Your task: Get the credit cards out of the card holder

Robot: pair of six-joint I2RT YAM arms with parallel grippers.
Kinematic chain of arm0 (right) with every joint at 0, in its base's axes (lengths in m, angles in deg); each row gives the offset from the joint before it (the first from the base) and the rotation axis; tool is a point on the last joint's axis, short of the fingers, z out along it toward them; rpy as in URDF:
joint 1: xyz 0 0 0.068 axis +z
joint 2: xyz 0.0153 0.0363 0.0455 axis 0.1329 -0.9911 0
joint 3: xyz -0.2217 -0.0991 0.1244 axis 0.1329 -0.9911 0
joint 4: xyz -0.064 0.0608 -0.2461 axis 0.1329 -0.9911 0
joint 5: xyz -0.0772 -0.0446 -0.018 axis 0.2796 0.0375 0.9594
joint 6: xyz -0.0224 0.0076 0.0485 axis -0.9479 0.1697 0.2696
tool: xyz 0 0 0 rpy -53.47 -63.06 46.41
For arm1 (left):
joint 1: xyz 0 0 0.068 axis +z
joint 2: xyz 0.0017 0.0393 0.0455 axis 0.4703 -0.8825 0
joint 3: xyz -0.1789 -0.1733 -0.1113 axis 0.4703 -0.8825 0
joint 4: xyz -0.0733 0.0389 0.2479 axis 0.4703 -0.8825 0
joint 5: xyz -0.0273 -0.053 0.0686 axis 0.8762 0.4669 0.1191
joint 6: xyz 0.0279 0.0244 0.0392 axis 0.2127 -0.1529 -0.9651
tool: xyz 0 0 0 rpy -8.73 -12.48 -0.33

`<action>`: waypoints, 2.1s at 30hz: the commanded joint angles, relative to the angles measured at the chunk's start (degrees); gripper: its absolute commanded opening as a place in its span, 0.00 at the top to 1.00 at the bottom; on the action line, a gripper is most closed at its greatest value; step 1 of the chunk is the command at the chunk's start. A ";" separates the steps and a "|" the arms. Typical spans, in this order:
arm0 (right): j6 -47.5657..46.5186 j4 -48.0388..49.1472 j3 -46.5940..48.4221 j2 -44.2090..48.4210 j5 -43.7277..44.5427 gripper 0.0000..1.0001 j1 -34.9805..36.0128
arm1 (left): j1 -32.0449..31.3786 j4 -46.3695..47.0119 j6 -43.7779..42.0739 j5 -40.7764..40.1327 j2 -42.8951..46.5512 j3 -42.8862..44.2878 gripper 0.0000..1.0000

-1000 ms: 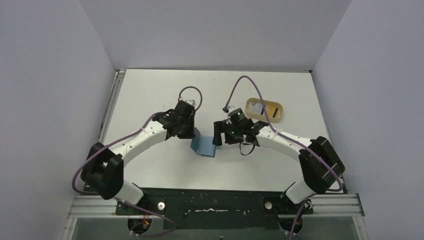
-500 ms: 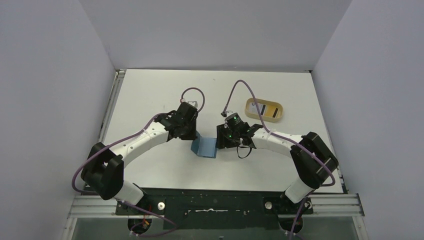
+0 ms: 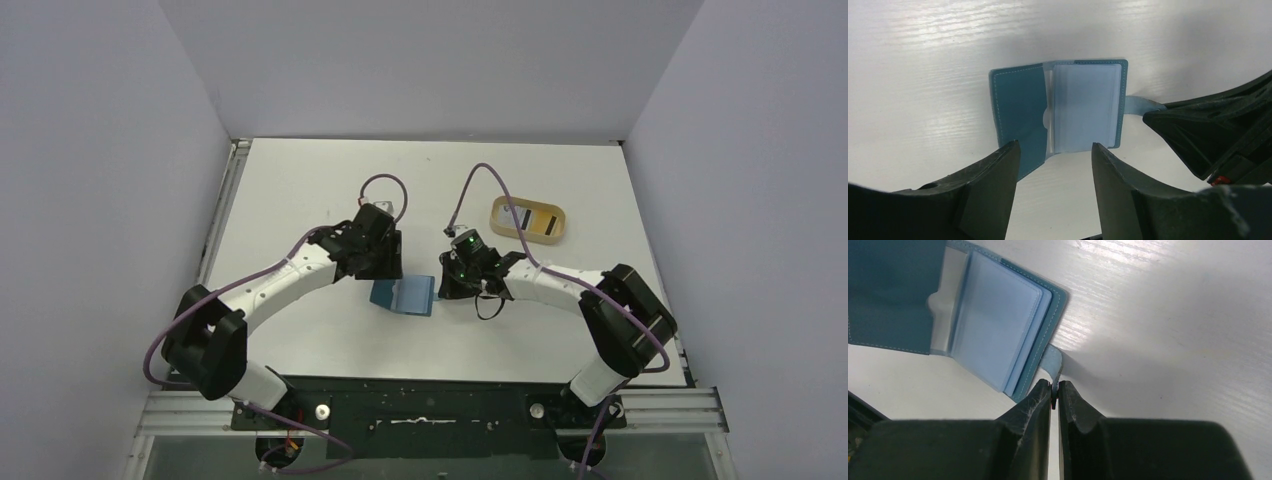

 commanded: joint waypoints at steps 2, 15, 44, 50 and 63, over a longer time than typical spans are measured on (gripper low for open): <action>0.43 3.36 -1.06 0.69 0.53 1.00 0.54 | 6.19 0.19 -1.07 1.19 4.82 1.21 0.44; 0.02 3.20 -0.87 -0.43 -0.50 1.00 0.50 | 17.89 5.83 -0.42 4.76 4.72 -10.42 0.50; -0.13 3.29 -0.81 -2.06 -2.02 1.00 0.36 | 2.16 17.52 10.27 7.71 -9.16 -9.38 0.54; -0.23 3.41 -0.98 -1.84 -2.22 1.00 0.26 | 2.22 19.94 11.74 9.41 -10.72 -10.84 0.55; 0.07 4.51 -1.46 -3.02 -3.22 1.00 -0.28 | 2.91 35.00 20.64 18.46 -7.26 -19.76 0.79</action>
